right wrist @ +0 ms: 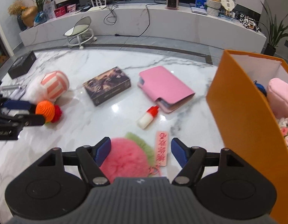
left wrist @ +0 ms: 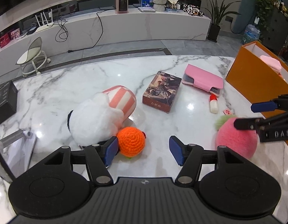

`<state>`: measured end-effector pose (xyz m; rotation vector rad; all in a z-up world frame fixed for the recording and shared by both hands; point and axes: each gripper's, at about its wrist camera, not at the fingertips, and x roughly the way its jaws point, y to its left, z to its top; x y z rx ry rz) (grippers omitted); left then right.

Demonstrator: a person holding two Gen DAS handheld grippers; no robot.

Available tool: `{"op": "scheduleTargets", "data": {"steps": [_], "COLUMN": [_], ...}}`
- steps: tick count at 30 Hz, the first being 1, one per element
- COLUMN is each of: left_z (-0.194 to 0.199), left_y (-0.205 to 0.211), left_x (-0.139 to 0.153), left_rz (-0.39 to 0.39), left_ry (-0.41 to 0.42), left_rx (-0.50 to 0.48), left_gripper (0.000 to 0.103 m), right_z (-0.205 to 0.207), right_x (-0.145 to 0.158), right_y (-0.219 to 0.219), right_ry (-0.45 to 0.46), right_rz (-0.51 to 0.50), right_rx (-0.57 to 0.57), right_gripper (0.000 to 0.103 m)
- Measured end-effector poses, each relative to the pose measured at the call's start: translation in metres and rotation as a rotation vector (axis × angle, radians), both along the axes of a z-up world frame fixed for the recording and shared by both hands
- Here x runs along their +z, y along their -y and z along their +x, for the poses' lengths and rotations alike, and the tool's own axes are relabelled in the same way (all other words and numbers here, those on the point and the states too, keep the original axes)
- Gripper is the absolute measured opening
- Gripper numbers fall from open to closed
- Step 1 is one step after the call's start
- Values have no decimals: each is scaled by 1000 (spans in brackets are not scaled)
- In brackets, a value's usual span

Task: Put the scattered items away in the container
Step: 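Grasp the pink pompom keychain with the right tool while the left tool grasps the crocheted orange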

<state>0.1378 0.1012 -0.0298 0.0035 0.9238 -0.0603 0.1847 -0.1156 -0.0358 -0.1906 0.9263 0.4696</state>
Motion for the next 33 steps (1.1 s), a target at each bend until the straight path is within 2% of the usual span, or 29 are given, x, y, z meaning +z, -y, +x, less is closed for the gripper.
{"op": "scheduleTargets", "data": {"steps": [6,18,24,27,33], "left_z": [6,24,26,25,24], "left_y": [0,-10,-6,-3,-3], "left_x": [-11,-31,-43,-42,-41], "left_rz": [5,-102,-91,-72,-72], "left_ry": [-5,-58,-109,-105,-138], "left_rx": [-5,46,40,32,24], "left_gripper": [71,71,66,52,53], "right_z": [-1,-4,-5,-4,-3], "right_x": [-6,-11,-13,-12,-12], "right_y": [-2,-6,-6,-5,-3], "right_ry": [-11,-34,-40,-39,-39], "right_rz": [-9,-16,-19,-16,-15], "right_rx": [10,46,49,47,44], "right_gripper": [75,76,77,77,77]}}
